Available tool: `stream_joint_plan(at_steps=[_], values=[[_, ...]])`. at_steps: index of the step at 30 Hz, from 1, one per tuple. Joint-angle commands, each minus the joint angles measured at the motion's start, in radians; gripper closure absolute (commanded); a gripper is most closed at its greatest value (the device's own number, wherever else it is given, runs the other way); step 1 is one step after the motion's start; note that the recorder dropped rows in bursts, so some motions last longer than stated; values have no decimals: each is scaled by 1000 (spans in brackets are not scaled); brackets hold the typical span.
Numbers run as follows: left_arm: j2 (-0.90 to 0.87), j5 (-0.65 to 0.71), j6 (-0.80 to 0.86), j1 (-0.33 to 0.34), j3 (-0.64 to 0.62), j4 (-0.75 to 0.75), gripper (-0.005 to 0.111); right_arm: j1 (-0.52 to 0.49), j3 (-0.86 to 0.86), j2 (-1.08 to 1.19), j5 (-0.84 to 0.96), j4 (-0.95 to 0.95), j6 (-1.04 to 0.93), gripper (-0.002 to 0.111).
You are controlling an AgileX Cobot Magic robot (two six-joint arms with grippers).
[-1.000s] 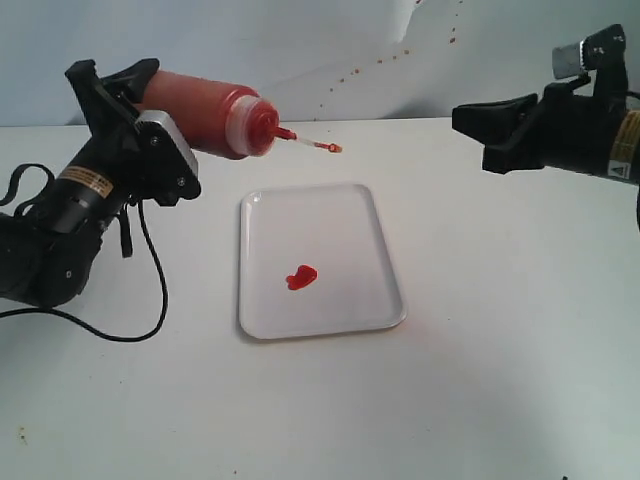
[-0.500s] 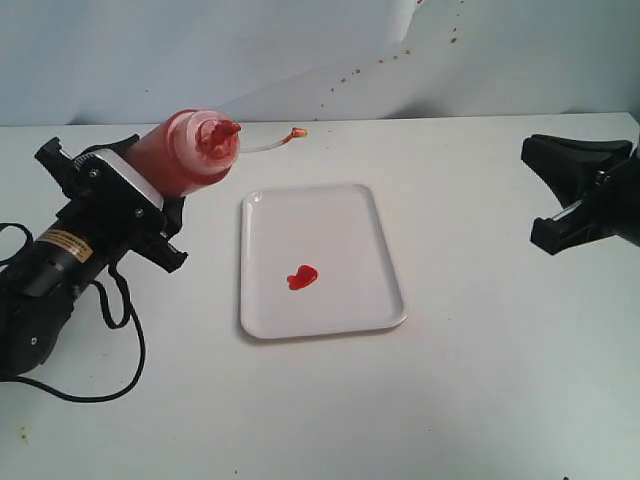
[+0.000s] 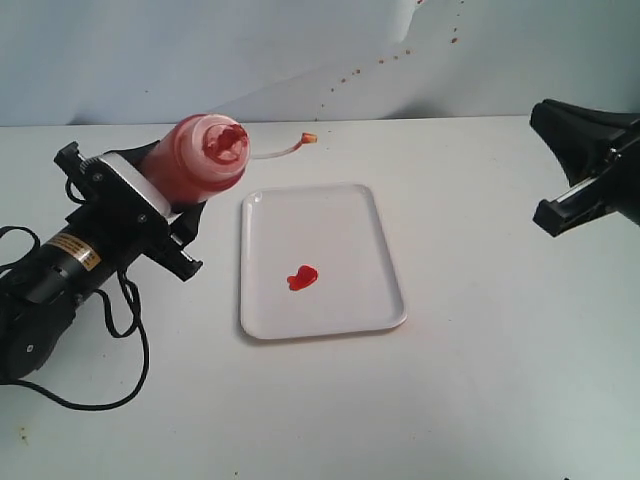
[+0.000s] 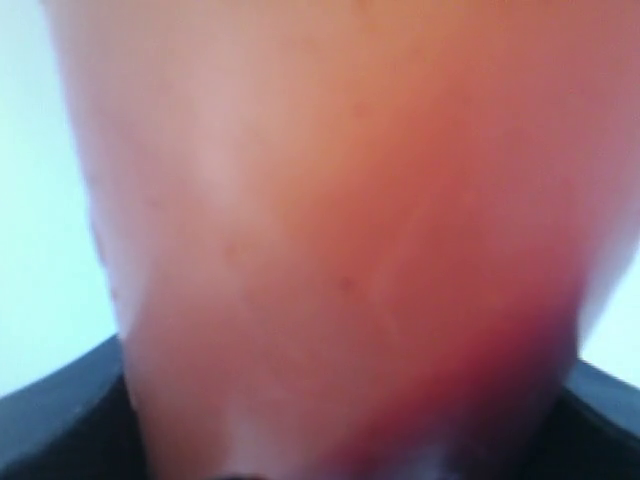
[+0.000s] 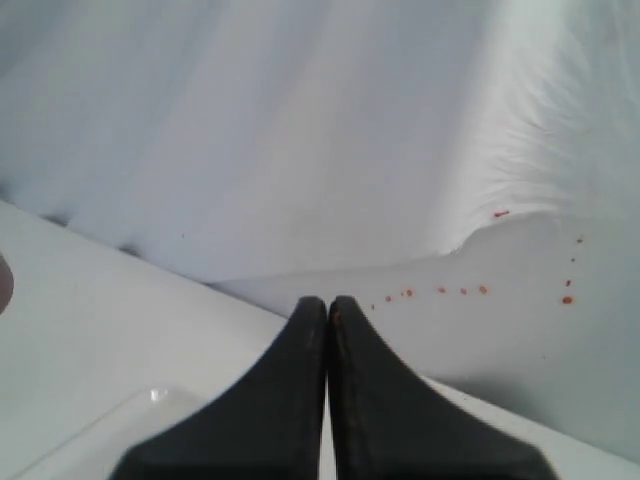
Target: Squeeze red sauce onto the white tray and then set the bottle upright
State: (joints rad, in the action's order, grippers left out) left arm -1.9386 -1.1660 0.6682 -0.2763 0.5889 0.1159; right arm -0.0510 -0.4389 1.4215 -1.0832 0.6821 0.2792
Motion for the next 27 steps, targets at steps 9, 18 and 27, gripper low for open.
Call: stream_joint_plan(at_steps=[9,18,27], values=[[17,-55,-66,-2,-2,-2,107,-7,6,217,-138,-224,-46,108],[17,-55,-152,-2,-2,-2,107,-7,-99,321,-138,-61,22,108],[28,-55,-314,-2,-28,-31,107,-7,-157,342,-138,90,95,108]])
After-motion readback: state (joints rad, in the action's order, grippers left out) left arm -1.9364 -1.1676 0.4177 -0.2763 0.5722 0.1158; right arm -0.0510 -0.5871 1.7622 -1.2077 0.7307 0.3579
